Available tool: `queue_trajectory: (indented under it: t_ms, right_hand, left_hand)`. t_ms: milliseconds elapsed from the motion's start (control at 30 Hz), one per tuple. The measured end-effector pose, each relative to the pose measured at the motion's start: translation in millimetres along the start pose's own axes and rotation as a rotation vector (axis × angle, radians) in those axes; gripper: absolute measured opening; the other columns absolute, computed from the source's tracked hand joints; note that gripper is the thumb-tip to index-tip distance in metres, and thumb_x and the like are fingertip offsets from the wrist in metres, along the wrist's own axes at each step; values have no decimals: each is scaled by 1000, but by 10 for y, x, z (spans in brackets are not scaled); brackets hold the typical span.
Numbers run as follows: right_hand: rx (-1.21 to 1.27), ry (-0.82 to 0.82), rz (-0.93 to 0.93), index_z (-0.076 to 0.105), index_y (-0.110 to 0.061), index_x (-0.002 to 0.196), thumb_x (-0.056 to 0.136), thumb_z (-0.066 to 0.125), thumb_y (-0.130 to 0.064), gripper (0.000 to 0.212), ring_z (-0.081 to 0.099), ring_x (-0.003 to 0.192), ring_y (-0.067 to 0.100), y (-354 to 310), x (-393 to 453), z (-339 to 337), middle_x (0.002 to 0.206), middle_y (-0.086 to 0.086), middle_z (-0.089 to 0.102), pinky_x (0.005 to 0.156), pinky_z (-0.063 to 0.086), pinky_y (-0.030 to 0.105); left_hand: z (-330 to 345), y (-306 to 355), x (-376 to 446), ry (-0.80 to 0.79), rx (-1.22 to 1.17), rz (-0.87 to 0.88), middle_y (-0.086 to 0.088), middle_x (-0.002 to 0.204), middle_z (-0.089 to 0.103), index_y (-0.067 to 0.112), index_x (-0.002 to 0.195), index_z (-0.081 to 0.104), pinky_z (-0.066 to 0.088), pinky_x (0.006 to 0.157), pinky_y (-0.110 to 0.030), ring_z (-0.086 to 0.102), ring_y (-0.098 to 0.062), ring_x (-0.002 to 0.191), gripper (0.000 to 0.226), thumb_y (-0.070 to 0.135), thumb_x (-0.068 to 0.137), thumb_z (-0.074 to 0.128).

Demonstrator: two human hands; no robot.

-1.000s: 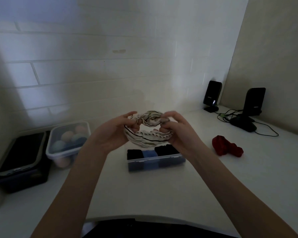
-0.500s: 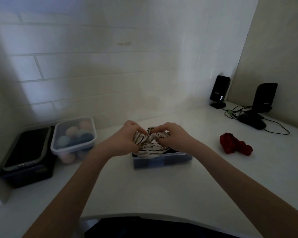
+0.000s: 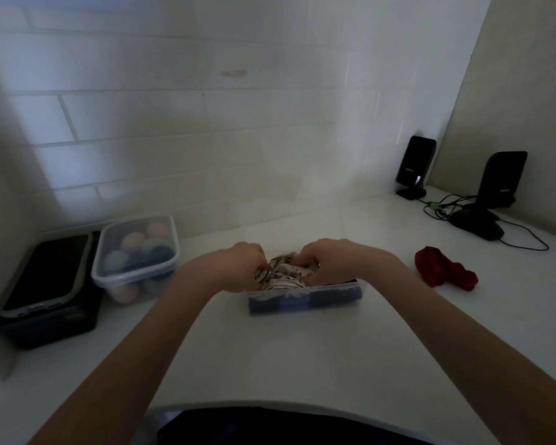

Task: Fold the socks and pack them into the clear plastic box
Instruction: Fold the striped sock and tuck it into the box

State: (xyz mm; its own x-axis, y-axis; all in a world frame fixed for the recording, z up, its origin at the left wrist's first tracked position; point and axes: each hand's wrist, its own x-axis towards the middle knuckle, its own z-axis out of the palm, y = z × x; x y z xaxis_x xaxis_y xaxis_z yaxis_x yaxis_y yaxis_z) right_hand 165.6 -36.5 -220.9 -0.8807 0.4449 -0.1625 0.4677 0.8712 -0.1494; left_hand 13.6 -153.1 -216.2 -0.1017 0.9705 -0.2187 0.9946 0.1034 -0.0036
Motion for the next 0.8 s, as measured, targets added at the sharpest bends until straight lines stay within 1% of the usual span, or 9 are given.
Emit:
queue_trajectory:
  t_ms: [100, 167, 233, 367, 500, 567, 633, 733, 800]
  right_hand:
    - [-188, 6, -10, 58, -45, 113, 79, 53, -54, 36, 57, 92, 20, -51, 36, -35, 103, -9, 64, 71, 45, 31]
    - [-309, 68, -31, 60, -45, 111, 77, 55, -55, 36, 55, 80, 19, -136, 61, -54, 92, -7, 65, 59, 34, 25]
    - [-383, 57, 2, 59, -44, 116, 79, 56, -53, 38, 54, 79, 20, -212, 82, -75, 96, -5, 66, 62, 33, 28]
    - [-368, -130, 86, 53, -40, 127, 82, 58, -48, 46, 56, 90, 21, -262, 124, -109, 111, -3, 64, 72, 39, 31]
    - [-319, -299, 87, 52, -34, 128, 83, 58, -41, 45, 60, 90, 19, -260, 180, -164, 97, -2, 65, 69, 42, 29]
    - [-348, -203, 79, 52, -41, 127, 81, 60, -44, 47, 59, 94, 20, -238, 172, -146, 108, -5, 64, 72, 40, 30]
    - [-358, -56, 56, 51, -47, 125, 80, 59, -46, 45, 53, 87, 18, -184, 140, -89, 113, -7, 63, 71, 36, 30]
    - [-304, 88, -7, 53, -49, 122, 80, 58, -47, 42, 46, 79, 14, -76, 83, -29, 111, -9, 65, 65, 32, 26]
    - [-256, 196, -75, 56, -46, 117, 76, 62, -50, 42, 44, 75, 11, -20, 40, -29, 98, -14, 65, 58, 28, 23]
  left_hand:
    - [-32, -12, 11, -52, 18, -20, -11, 117, 59, 17, 116, 62, 47, 92, -43, 54, -29, 105, 32, 26, 89, 49]
    - [-71, -9, 14, -61, 23, -30, -10, 110, 65, 18, 114, 62, 49, 87, -39, 58, -28, 100, 31, 26, 88, 49]
    - [-96, 1, 22, -68, 37, -38, -6, 113, 65, 22, 119, 61, 49, 88, -38, 58, -25, 101, 34, 28, 87, 50]
    - [-96, 23, 53, -34, 91, -77, 1, 122, 60, 34, 125, 55, 40, 84, -34, 54, -22, 110, 39, 29, 86, 54]
    - [-71, 95, 80, 38, 143, -126, 3, 121, 59, 33, 122, 55, 27, 96, -43, 50, -21, 115, 40, 20, 84, 54]
    - [-38, 124, 85, 77, 166, -152, 1, 116, 61, 29, 117, 56, 25, 99, -45, 52, -21, 112, 35, 16, 85, 51]
    - [-24, 136, 93, 84, 187, -169, -1, 114, 61, 24, 113, 56, 25, 99, -45, 54, -22, 109, 31, 13, 84, 51]
    - [-14, 128, 100, 82, 204, -158, -3, 113, 61, 21, 112, 56, 27, 96, -45, 54, -24, 108, 29, 14, 84, 50]
    - [-6, 99, 86, 83, 161, -143, -3, 116, 61, 22, 115, 55, 29, 94, -43, 53, -25, 109, 30, 21, 86, 50]
